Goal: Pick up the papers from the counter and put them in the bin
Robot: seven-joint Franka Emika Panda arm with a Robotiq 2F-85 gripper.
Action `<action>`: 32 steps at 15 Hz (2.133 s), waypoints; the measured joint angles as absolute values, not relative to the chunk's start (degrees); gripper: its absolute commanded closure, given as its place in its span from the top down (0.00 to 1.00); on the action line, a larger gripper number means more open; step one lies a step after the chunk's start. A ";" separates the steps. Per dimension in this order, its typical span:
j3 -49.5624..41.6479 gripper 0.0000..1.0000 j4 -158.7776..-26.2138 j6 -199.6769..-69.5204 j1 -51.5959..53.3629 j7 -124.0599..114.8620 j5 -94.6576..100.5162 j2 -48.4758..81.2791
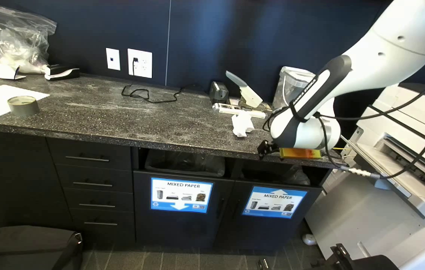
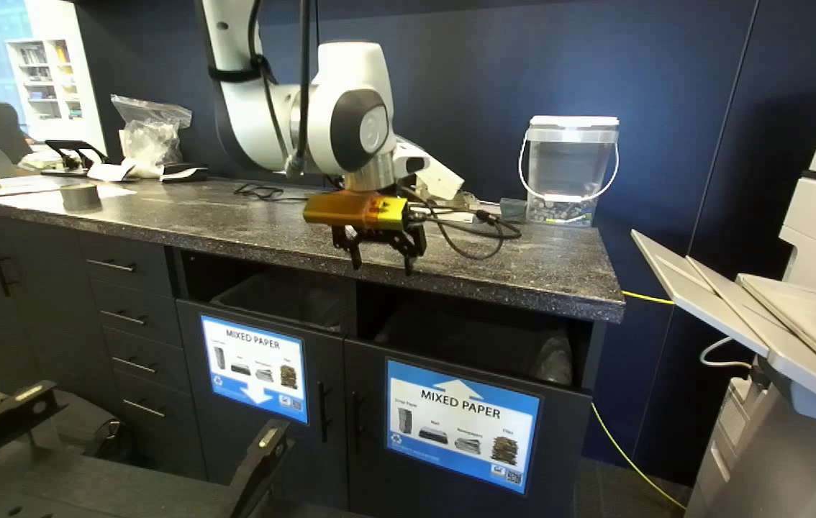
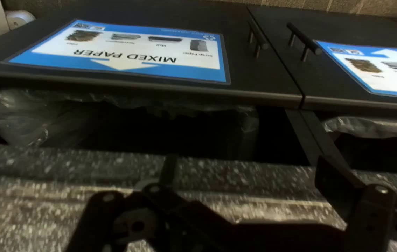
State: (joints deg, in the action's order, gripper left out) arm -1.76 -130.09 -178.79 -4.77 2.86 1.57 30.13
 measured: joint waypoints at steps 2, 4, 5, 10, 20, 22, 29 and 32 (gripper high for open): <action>-0.96 1.00 -129.22 -173.43 -4.66 2.88 1.57 25.45; 0.34 1.00 -127.28 -169.36 -4.76 2.88 1.21 22.50; 1.08 1.00 -125.94 -167.76 -4.82 2.88 0.80 21.79; 4.37 1.00 -116.63 -162.36 -5.10 3.92 -2.90 23.51; 4.63 1.00 -93.87 -155.24 -5.15 4.73 -3.24 41.54; 4.74 1.00 -89.69 -153.69 -5.15 5.38 -3.24 44.66; 4.81 1.00 -79.90 -149.42 -4.90 7.58 -3.18 51.81; 4.81 0.75 -77.43 -148.05 -4.65 8.32 -3.13 54.34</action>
State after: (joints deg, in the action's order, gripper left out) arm 4.81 -77.43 -148.05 -4.65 8.32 -3.13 54.34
